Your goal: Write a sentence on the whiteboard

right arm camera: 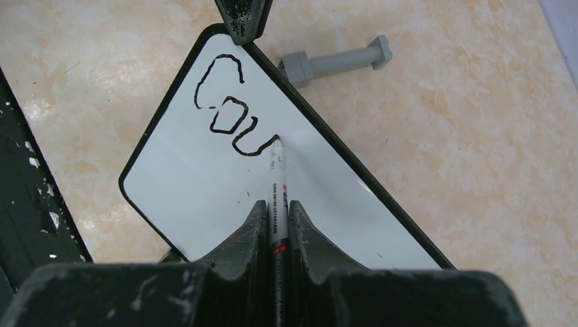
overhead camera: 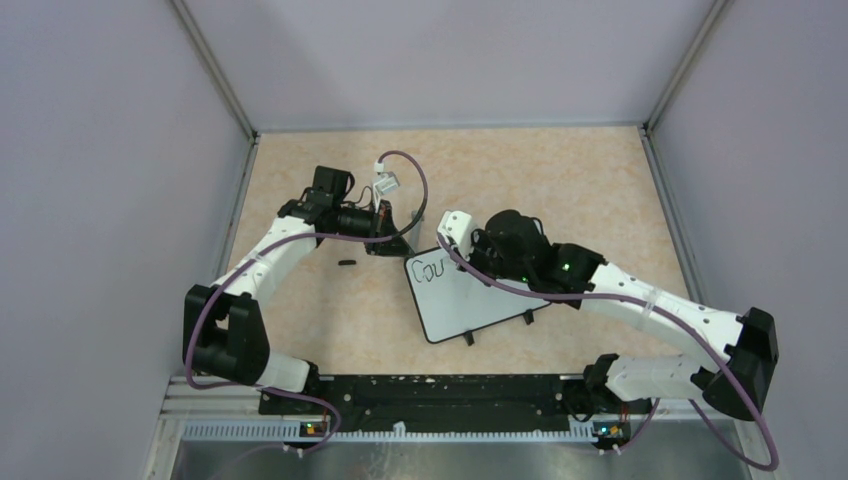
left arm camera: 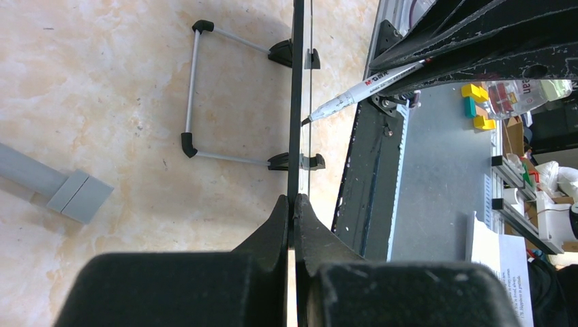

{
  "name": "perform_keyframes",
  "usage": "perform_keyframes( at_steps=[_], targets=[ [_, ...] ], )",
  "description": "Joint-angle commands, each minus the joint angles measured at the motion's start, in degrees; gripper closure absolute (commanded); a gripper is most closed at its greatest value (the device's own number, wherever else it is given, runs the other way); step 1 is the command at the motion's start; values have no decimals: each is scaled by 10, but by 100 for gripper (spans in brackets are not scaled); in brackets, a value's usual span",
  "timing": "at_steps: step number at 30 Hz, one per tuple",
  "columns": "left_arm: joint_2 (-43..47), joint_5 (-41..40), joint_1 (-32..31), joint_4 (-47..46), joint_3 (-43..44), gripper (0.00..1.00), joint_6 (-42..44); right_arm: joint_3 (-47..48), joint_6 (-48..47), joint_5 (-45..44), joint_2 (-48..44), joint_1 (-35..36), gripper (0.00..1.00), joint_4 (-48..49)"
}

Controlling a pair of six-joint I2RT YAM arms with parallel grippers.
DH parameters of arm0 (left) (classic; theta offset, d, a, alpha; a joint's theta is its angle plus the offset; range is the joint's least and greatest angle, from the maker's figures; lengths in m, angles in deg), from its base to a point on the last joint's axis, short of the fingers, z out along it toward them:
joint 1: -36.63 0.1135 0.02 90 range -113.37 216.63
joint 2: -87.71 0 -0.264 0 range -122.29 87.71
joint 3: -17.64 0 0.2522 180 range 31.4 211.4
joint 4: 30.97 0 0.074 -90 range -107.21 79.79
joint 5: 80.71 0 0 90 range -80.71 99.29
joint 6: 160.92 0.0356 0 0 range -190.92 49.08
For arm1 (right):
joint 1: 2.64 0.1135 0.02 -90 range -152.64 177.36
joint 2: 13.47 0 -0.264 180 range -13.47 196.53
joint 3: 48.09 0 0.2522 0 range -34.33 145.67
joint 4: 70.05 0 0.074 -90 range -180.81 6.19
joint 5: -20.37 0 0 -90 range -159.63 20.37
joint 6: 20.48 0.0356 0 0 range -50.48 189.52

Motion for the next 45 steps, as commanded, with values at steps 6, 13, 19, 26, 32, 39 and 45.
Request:
perform_keyframes(
  at_steps=[6,13,19,26,32,39,45],
  targets=[
    [15,16,-5,13,-10,100,1,12,-3,-11,1,-13,100,11],
    [15,15,-5,12,-10,100,1,2,-7,2,0,-13,100,-5],
    [14,15,-5,12,-10,100,0,-9,-11,27,1,-12,100,-14],
    [12,13,-5,12,-10,100,1,-19,-16,30,-2,-11,100,-21],
    [10,12,-5,13,-10,100,1,-19,-19,24,-11,-11,100,-32],
    [11,12,-5,12,-10,100,1,-5,-23,19,-22,-11,100,-47],
    [14,12,-5,12,-11,100,1,17,-18,28,-40,-11,100,-55]
  ],
)
